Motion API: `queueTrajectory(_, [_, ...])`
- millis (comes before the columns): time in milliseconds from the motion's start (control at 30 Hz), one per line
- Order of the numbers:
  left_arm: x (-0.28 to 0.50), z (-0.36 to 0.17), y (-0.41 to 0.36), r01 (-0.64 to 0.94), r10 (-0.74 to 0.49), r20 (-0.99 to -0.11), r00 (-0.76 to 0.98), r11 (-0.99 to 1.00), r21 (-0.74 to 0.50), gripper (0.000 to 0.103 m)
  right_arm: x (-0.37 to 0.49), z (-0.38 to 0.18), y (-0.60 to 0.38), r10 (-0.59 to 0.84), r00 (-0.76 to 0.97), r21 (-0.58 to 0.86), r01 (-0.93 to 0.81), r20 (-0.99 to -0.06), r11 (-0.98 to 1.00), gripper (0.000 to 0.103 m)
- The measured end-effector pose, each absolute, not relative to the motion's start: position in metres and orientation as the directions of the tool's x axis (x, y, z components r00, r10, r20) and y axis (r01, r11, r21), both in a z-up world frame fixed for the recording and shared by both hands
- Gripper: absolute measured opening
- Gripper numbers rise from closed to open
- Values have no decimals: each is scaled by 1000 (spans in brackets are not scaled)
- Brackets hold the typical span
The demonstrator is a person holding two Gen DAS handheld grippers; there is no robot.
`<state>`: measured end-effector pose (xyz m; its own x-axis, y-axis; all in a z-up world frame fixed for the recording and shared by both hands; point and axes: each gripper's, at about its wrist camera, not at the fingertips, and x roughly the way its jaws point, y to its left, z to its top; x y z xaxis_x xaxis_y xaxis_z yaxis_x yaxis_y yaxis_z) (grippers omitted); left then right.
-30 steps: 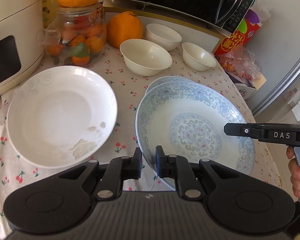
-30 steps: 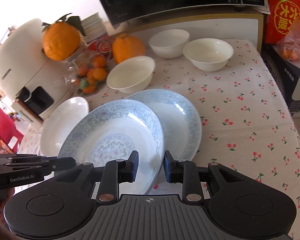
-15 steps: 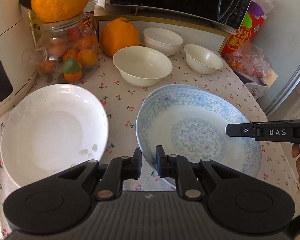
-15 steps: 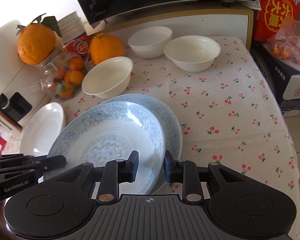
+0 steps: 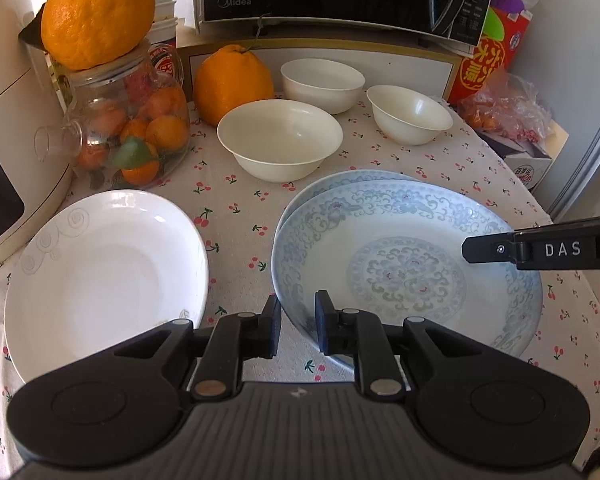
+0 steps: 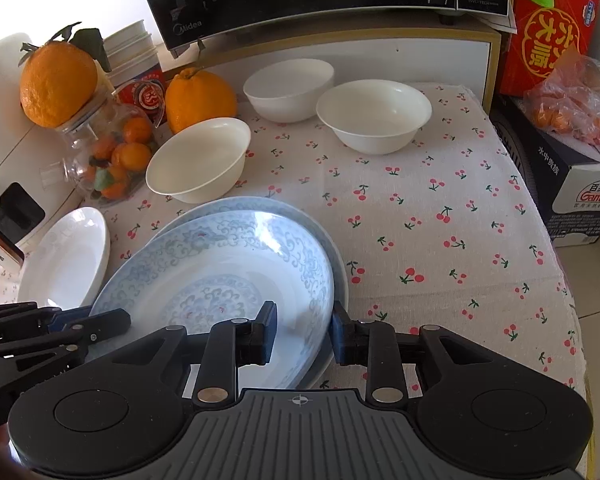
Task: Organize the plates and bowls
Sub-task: 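Lower the plate onto the other blue plate and open both tools, then move both tools to the plain white plate rim and close them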
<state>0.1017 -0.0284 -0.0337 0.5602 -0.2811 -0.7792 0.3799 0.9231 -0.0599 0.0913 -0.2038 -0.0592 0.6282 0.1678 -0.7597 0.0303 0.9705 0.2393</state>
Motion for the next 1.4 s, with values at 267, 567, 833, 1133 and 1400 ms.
queueTrajectory(267, [98, -35, -35, 405, -264, -780, 568, 914, -14, 15, 91, -58, -212, 173, 615, 257, 50, -770, 965, 29])
queueTrajectory(567, [100, -35, -29, 390, -283, -783, 554, 919, -56, 21, 87, -52, -212, 163, 619, 243, 47, -769, 969, 32])
queueTrajectory(833, [99, -29, -24, 384, -319, -778, 542, 917, -109, 37, 82, -40, -215, 172, 657, 273, 53, -734, 961, 67])
queueTrajectory(1133, [98, -14, -6, 371, -336, -758, 559, 919, -134, 81, 88, -30, -201, 189, 682, 294, 40, -706, 955, 88])
queueTrajectory(1400, [106, -4, 25, 292, -262, -752, 605, 951, -96, 103, 101, -20, -172, 238, 704, 326, -9, -669, 945, 95])
